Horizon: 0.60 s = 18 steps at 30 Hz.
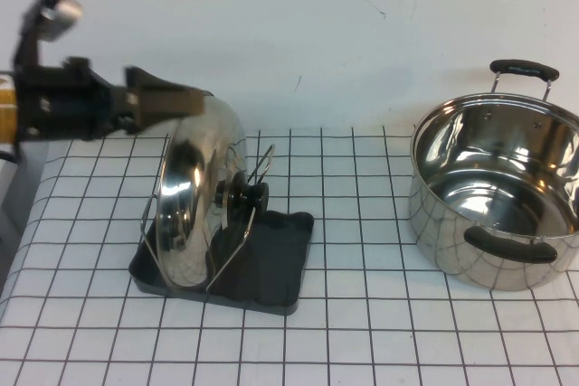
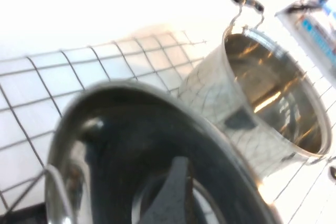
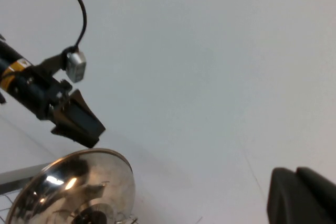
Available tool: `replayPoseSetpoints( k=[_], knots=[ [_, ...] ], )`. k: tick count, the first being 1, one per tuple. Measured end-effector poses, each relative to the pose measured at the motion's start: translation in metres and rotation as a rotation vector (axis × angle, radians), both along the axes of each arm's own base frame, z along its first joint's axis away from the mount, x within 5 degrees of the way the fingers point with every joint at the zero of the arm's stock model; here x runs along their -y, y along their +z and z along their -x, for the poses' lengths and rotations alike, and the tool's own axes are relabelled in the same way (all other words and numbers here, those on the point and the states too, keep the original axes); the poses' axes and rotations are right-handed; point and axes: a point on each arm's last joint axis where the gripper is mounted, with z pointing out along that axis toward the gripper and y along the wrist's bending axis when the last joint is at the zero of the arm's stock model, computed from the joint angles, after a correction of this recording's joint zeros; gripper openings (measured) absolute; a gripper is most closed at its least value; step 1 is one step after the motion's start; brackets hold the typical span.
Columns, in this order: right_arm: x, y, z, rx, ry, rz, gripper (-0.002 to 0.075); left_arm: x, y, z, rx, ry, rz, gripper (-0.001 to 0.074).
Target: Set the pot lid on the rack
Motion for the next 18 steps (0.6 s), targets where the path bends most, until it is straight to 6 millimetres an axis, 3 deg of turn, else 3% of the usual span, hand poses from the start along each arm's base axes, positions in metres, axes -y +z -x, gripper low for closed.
replayPoseSetpoints(
  k=[5, 7, 10, 13, 15, 18],
  knots=[
    [0.0, 0.001, 0.0, 0.077, -0.019, 0.083, -0.0001, -0.044, 0.032, -0.009, -0.016, 0.097, 0.072, 0.0689],
    [0.001, 0.001, 0.0, 0.126, -0.038, 0.14, -0.0001, -0.06, 0.049, -0.012, -0.015, 0.164, 0.099, 0.0645],
    [0.005, 0.003, -0.003, 0.168, -0.105, 0.195, -0.0001, -0.079, 0.079, -0.009, 0.027, 0.231, 0.122, 0.045],
    [0.015, 0.009, -0.008, 0.169, -0.225, 0.198, -0.0001, -0.087, 0.116, 0.002, 0.126, 0.253, 0.118, 0.0155],
    [0.025, 0.017, -0.01, 0.177, -0.327, 0.211, -0.0001, -0.085, 0.143, 0.013, 0.207, 0.244, 0.108, 0.0065],
    [0.037, 0.028, -0.01, 0.166, -0.44, 0.238, -0.0001, -0.079, 0.182, 0.033, 0.333, 0.223, 0.087, 0.002]
  ],
)
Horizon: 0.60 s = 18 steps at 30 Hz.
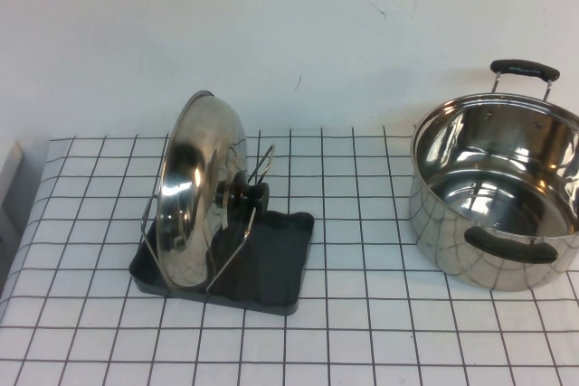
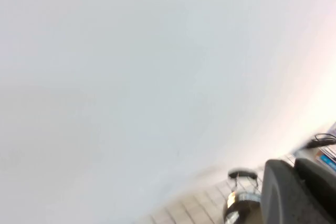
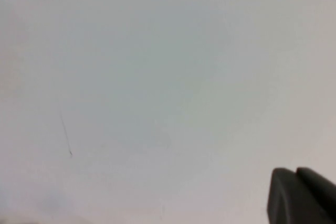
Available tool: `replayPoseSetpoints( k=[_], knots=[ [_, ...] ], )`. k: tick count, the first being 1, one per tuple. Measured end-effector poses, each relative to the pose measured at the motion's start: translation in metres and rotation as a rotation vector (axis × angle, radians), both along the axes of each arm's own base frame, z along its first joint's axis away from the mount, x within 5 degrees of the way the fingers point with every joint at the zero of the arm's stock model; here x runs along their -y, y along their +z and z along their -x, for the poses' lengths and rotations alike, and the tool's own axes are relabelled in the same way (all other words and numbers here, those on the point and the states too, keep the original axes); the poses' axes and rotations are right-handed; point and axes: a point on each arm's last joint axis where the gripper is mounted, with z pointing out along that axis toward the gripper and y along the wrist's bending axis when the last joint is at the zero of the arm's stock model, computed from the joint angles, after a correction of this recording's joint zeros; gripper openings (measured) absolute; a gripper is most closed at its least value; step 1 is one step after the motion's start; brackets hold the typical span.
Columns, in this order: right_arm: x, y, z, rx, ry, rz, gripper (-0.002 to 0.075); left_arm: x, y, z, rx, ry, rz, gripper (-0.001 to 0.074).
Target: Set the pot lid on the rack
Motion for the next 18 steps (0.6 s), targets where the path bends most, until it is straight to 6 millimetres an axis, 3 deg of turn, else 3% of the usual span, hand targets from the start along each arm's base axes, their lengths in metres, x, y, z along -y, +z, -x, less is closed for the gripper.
replayPoseSetpoints(
  k=[5, 9, 14, 18],
  knots=[
    [0.019, 0.007, 0.002, -0.145, -0.171, 0.174, -0.0001, 0.014, 0.063, 0.049, 0.266, 0.008, -0.096, 0.0004],
    [0.041, 0.002, 0.006, -0.382, -0.367, 0.355, -0.0001, 0.01, 0.1, 0.083, 0.496, 0.171, -0.165, 0.0001],
    [0.058, 0.001, 0.017, -0.54, -0.48, 0.453, -0.0001, -0.024, 0.114, 0.099, 0.588, 0.43, -0.228, 0.0],
    [0.061, -0.001, 0.027, -0.581, -0.396, 0.45, -0.0001, -0.057, 0.106, 0.097, 0.519, 0.576, -0.213, 0.0]
  ],
)
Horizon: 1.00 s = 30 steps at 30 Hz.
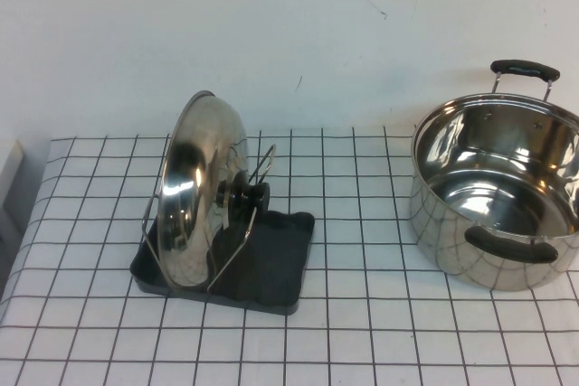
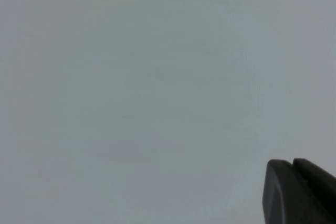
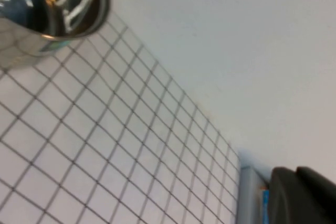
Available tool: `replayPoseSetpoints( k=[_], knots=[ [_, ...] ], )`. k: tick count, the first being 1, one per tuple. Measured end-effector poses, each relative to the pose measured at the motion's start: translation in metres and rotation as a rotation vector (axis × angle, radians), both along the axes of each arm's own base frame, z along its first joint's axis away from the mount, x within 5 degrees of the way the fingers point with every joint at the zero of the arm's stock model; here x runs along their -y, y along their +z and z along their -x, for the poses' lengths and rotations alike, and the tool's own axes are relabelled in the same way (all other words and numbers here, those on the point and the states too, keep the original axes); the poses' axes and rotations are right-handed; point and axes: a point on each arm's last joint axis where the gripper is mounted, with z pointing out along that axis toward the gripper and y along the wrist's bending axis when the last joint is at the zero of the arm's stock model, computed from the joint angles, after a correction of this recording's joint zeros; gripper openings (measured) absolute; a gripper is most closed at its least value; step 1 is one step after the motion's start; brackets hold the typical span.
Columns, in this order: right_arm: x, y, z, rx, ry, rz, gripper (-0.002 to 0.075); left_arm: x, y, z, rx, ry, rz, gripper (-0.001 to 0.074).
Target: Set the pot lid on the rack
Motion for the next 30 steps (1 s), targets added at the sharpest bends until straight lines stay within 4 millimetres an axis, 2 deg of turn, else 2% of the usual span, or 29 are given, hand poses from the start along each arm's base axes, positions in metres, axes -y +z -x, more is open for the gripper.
replayPoseSetpoints(
  k=[4, 7, 10, 12, 15, 19, 22, 27, 30],
  knots=[
    [-0.005, -0.007, 0.011, -0.079, 0.121, -0.068, -0.0001, -0.017, -0.026, -0.015, -0.093, 0.016, 0.088, -0.0001],
    [-0.014, -0.014, 0.018, -0.161, 0.219, -0.158, -0.0001, -0.015, -0.043, -0.025, -0.162, -0.044, 0.108, -0.0001],
    [-0.028, -0.02, 0.025, -0.258, 0.331, -0.278, -0.0001, -0.005, -0.049, -0.024, -0.208, -0.125, 0.087, -0.0001],
    [-0.039, -0.023, 0.027, -0.292, 0.408, -0.354, -0.0001, 0.002, -0.046, -0.018, -0.203, -0.143, 0.07, -0.0001],
    [-0.052, -0.032, 0.027, -0.311, 0.495, -0.416, -0.0001, 0.015, -0.032, 0.004, -0.138, -0.117, 0.04, -0.0001],
    [-0.064, -0.054, 0.025, -0.353, 0.57, -0.426, -0.0001, 0.032, -0.007, 0.04, 0.02, -0.006, -0.011, -0.0001],
    [-0.068, -0.072, 0.023, -0.404, 0.578, -0.407, -0.0001, 0.035, 0.006, 0.057, 0.143, 0.114, -0.064, -0.0001],
    [-0.07, -0.09, 0.021, -0.44, 0.625, -0.302, -0.0001, 0.02, 0.02, 0.066, 0.307, 0.378, -0.172, -0.0001],
    [-0.07, -0.099, 0.021, -0.463, 0.656, -0.239, -0.0001, -0.004, 0.014, 0.059, 0.332, 0.611, -0.252, -0.0001]
  ],
)
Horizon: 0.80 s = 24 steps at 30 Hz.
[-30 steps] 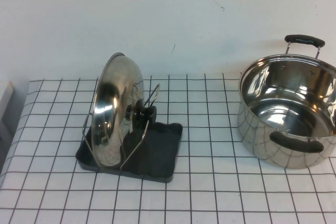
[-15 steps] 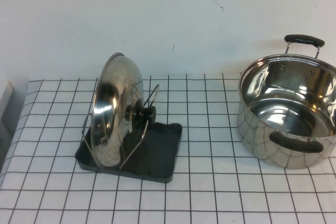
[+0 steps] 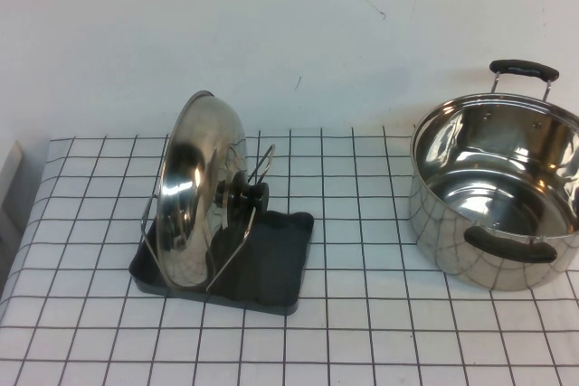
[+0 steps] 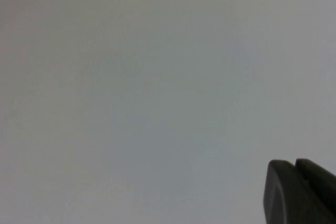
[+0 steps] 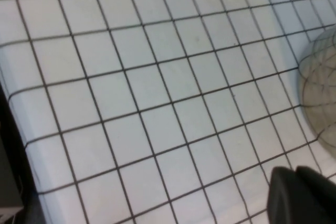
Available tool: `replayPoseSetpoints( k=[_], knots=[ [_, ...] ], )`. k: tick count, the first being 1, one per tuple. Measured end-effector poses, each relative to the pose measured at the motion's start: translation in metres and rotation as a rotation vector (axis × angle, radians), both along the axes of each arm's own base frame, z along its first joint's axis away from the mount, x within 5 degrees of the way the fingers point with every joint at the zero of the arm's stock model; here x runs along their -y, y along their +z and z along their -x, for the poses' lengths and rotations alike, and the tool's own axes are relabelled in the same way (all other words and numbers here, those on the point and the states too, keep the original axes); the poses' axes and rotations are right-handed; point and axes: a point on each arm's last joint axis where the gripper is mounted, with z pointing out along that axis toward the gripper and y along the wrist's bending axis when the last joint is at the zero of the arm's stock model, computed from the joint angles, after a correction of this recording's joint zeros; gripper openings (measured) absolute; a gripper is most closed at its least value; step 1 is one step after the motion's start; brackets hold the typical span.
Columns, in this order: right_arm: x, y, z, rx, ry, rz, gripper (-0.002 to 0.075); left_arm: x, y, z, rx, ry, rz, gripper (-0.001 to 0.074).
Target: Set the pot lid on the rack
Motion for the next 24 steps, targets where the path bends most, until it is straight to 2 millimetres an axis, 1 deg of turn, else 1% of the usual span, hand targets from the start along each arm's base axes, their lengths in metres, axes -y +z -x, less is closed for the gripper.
replayPoseSetpoints(
  k=[3, 5, 7, 8, 10, 12, 15, 17, 20, 23, 24],
  knots=[
    [0.001, -0.007, 0.001, -0.018, 0.026, 0.045, -0.0001, -0.024, -0.015, -0.005, -0.013, 0.263, -0.031, -0.0001],
    [0.001, -0.01, 0.001, -0.026, 0.031, 0.058, -0.0001, -0.037, -0.031, -0.004, -0.027, 0.396, 0.011, -0.0001],
    [0.0, -0.013, 0.0, -0.024, 0.031, 0.053, -0.0001, -0.041, -0.045, 0.003, -0.018, 0.444, 0.106, -0.0001],
    [-0.002, -0.014, -0.001, -0.013, 0.028, 0.037, -0.0001, -0.04, -0.054, 0.007, -0.012, 0.435, 0.173, -0.0001],
    [-0.006, -0.016, -0.004, 0.019, 0.024, -0.012, -0.0001, -0.036, -0.074, 0.015, -0.012, 0.385, 0.295, -0.0001],
    [-0.01, -0.021, -0.008, 0.042, 0.02, -0.057, -0.0001, -0.026, -0.091, 0.025, -0.01, 0.32, 0.371, -0.0001],
    [-0.014, -0.028, -0.01, 0.058, 0.017, -0.098, -0.0001, -0.003, -0.117, 0.039, -0.001, 0.154, 0.461, -0.0001],
    [-0.014, -0.03, -0.01, 0.052, 0.015, -0.105, -0.0001, 0.014, -0.138, 0.045, -0.013, 0.019, 0.513, -0.0001],
    [-0.015, -0.033, -0.01, 0.04, 0.015, -0.105, -0.0001, 0.034, -0.169, 0.045, -0.072, -0.179, 0.578, -0.0001],
    [-0.015, -0.033, -0.009, 0.035, 0.015, -0.11, -0.0001, 0.052, -0.198, 0.035, -0.188, -0.387, 0.665, -0.0001],
    [-0.015, -0.033, -0.009, 0.036, 0.015, -0.111, -0.0001, 0.058, -0.204, 0.033, -0.227, -0.454, 0.703, -0.0001]
  ],
)
